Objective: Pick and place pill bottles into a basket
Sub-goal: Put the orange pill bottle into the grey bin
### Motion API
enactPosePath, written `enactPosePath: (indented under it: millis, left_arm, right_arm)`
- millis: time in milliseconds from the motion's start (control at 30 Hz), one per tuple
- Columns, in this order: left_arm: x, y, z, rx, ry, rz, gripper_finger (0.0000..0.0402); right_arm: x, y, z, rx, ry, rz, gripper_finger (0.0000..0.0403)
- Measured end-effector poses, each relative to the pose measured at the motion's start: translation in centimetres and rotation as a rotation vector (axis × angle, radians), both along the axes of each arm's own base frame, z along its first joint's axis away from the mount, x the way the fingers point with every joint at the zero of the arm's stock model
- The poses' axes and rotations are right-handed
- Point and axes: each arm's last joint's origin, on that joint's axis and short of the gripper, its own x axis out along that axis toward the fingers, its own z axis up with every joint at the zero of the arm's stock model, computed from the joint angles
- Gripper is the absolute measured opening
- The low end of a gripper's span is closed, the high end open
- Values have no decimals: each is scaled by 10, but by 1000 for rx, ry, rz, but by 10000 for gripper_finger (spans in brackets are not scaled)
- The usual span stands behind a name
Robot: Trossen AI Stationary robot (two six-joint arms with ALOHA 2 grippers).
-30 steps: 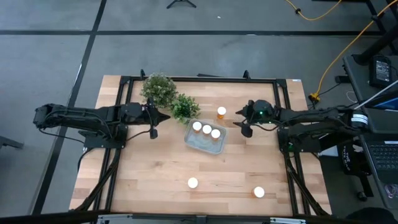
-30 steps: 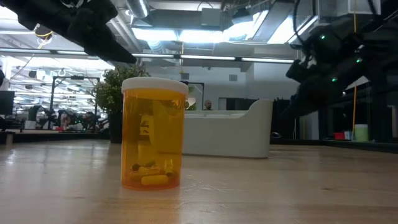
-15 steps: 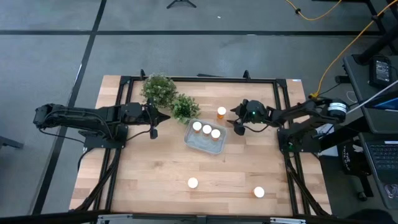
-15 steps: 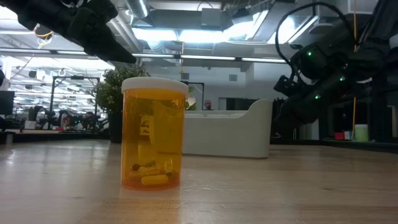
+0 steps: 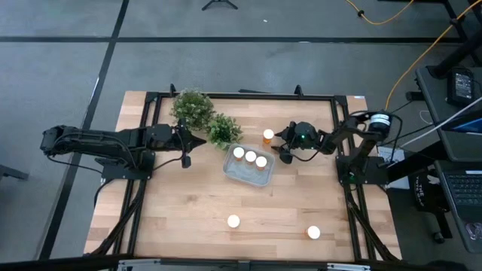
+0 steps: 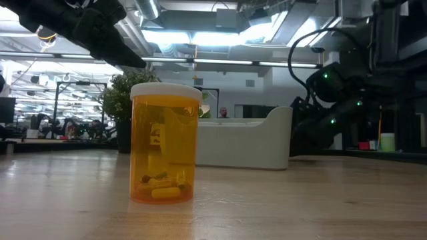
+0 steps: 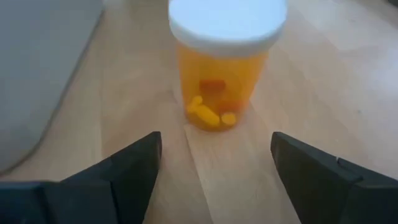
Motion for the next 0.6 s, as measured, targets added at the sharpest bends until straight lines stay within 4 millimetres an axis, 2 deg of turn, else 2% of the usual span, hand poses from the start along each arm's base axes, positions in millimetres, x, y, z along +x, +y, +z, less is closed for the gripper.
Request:
enactPosePath:
  millis: [367,600]
  left_arm:
    - [0,0,0,8,2,0,2]
    - [0,0,0,8,3,-1,7]
  right_arm:
    - [21,-10,-13,-8,-39,54,307]
    - [21,-12,-12,-11,-35,48,306]
